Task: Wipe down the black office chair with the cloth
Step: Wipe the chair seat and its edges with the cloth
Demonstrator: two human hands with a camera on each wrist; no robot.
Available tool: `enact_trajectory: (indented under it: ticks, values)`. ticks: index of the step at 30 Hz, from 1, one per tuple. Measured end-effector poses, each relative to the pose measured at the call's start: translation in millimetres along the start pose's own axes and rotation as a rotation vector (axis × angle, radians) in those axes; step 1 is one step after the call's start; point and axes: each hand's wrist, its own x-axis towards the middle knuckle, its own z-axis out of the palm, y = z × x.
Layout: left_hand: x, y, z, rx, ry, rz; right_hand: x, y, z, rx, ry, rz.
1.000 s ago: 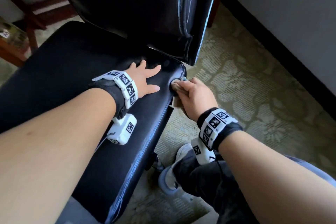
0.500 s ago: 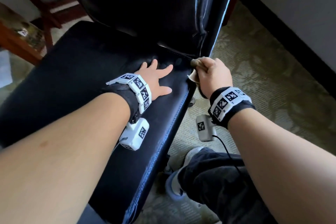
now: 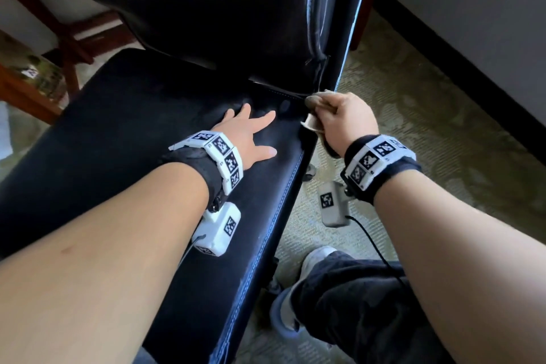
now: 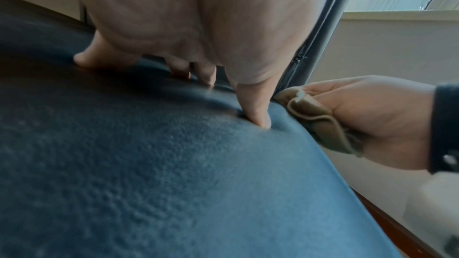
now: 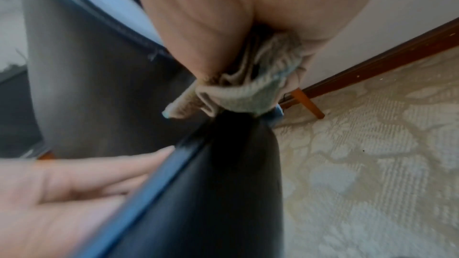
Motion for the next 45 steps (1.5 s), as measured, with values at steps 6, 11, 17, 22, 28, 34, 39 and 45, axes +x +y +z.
enact_trajectory:
  ticks: [6, 11, 17, 22, 28, 34, 39, 45]
  values:
    - [5, -4, 0, -0.036, 0.006, -0.002, -24, -1, 11, -0.024, -0.093, -0.057]
    - [9, 4, 0, -0.042, 0.019, -0.007, -49, 5, 11, 0.021, -0.142, -0.047]
    - [-16, 8, 9, 0.004, 0.034, -0.021, -74, 5, -28, -0.036, -0.357, -0.130]
    - [-25, 5, 8, 0.067, -0.035, -0.017, -52, 25, -58, 0.018, -0.073, 0.027]
    - [-20, 3, 10, 0.068, -0.018, -0.007, -9, 17, -24, 0.012, -0.060, -0.048]
    - [-11, 1, 7, 0.046, -0.068, -0.024, -15, 9, -3, -0.059, -0.140, -0.046]
    - [-3, 8, 7, 0.048, -0.045, -0.029, -37, 9, -3, -0.116, -0.225, -0.088]
    - [-11, 21, 11, 0.086, -0.009, -0.023, -62, 1, -17, -0.142, -0.345, -0.135]
